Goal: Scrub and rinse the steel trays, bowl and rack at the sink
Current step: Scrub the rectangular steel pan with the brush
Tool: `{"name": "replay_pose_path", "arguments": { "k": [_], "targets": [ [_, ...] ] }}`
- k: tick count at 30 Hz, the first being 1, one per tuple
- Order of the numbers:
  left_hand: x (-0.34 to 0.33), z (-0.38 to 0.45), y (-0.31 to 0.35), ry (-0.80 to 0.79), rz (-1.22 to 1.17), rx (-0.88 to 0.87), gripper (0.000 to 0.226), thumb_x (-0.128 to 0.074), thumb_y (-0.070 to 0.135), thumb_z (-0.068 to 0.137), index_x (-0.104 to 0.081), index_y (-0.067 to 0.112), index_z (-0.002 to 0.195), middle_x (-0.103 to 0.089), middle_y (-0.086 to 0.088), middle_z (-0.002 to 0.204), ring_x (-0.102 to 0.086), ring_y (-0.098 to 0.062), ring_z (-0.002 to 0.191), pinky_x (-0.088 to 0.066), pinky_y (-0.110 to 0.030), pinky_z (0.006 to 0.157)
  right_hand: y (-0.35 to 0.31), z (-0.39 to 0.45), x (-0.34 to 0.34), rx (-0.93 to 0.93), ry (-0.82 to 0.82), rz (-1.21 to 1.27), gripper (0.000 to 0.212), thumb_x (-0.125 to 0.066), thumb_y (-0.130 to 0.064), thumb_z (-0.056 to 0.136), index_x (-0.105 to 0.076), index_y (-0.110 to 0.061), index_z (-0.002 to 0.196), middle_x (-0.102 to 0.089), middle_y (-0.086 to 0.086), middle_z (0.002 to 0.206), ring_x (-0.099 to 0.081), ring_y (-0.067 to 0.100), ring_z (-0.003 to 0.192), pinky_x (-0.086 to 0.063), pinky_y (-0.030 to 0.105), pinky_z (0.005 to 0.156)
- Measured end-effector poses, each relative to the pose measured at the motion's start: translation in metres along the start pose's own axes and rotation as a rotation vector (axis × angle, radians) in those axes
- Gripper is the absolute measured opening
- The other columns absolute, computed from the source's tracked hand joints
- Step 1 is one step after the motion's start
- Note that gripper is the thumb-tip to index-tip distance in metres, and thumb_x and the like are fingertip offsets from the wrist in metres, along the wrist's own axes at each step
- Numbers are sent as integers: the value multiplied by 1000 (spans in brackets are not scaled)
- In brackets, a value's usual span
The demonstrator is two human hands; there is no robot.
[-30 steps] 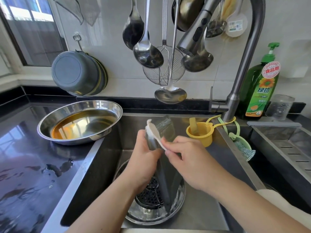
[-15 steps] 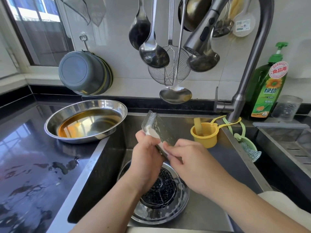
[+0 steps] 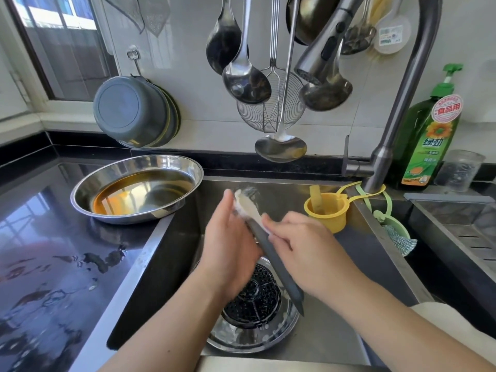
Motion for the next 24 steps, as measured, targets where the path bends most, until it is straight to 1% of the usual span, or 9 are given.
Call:
{"name": "replay_pose_path", "arguments": {
  "k": [2,3,6,8,10,13,18,21,24],
  "targets": [
    [-7,-2,-6,-17,9,15,64,-26,59,107,-61,11,133,-72,-15,123,-66,-33,122,-44,-55,109,0,7,4,-6,53,5,38,-58,-25,102,-62,-33,139,-50,-9,80,-54,14,74,-49,39,66],
    [-7,-1,-7,-13,-2,14,65,-27,59,107,-60,10,135,-72,-16,124,-66,-33,123,-44,-53,110,2,7,3,-14,45,7,38,-57,-26,102,-61,-35,139,-50,-9,80,-54,13,74,-49,38,66],
    [0,0,4,-5,-63,-25,71,-25,60,108,-59,5,140,-62,-24,139,-57,-41,134,-37,-58,118,8,-3,-6,-36,-85,-4,38,-56,-28,103,-59,-41,139,-52,-6,82,-53,12,77,-49,38,69],
    [13,2,13,53,-111,-52,70,-25,59,108,-68,8,128,-64,-25,137,-59,-41,132,-39,-59,116,15,-12,-14,-68,-187,-38,39,-55,-30,103,-57,-45,139,-52,-7,85,-53,10,79,-48,34,68],
    [25,8,14,88,-120,-54,69,-25,58,109,-65,7,133,-65,-24,136,-60,-40,130,-41,-59,114,21,-16,-19,-106,-235,-61,39,-55,-33,103,-55,-47,139,-51,-9,85,-53,10,81,-46,32,67],
    [28,14,5,119,-85,-23,69,-27,58,108,-48,6,148,-60,-25,142,-59,-40,132,-41,-60,115,16,-10,-15,-100,-178,-55,38,-55,-34,103,-56,-48,139,-51,-9,85,-53,10,80,-49,35,68],
    [-1,5,-14,8,-28,67,78,-17,68,104,-53,10,142,-68,-17,135,-64,-32,128,-41,-54,115,8,7,1,-64,20,-54,38,-59,-31,102,-59,-42,139,-50,-9,80,-52,12,74,-49,38,64],
    [6,6,-14,50,-49,78,77,-20,67,104,-52,9,143,-68,-18,133,-64,-34,127,-39,-55,117,8,6,-1,-51,-8,-69,40,-59,-29,101,-58,-42,139,-49,-10,80,-53,14,76,-50,40,66],
    [23,8,-10,142,-37,45,71,-22,57,110,-56,4,141,-68,-21,133,-64,-35,127,-40,-56,116,14,1,-11,-79,-157,-81,38,-58,-32,102,-57,-45,138,-51,-9,84,-54,18,84,-50,40,73]
  ]
}}
Point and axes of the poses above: each hand's wrist, its own z-axis towards the middle knuckle, its own x-axis out of the back of the hand, y = z × x, the point moved 10 cm from there along z, towards the middle knuckle
